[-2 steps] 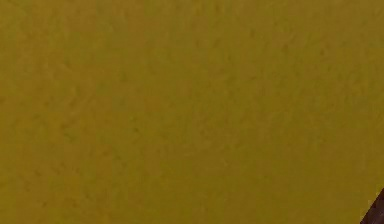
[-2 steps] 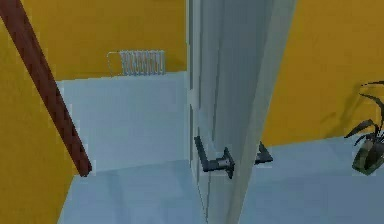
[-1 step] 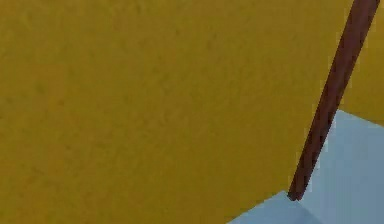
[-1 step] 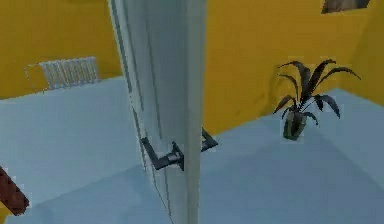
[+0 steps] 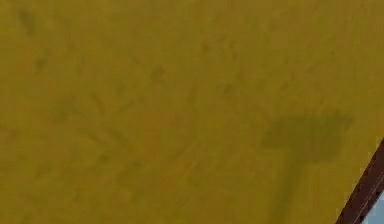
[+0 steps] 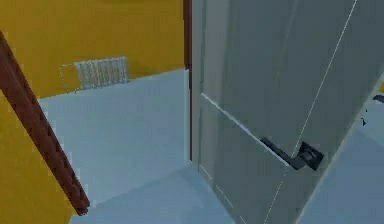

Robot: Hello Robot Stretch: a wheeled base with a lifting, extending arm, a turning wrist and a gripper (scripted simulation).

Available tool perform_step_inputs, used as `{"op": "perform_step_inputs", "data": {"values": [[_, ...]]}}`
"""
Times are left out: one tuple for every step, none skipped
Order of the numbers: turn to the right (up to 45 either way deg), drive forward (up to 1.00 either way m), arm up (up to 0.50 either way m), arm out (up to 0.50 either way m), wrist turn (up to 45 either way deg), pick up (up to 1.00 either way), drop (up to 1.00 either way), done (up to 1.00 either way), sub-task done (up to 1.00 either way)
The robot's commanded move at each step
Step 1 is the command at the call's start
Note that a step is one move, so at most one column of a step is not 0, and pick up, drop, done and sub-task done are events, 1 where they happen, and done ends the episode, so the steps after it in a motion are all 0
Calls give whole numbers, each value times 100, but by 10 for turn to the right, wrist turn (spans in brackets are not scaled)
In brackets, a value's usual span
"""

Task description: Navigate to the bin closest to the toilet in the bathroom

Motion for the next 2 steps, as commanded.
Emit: {"op": "perform_step_inputs", "data": {"values": [[450,0,0,0,0,0,0,0,0],[240,0,0,0,0,0,0,0,0]]}}
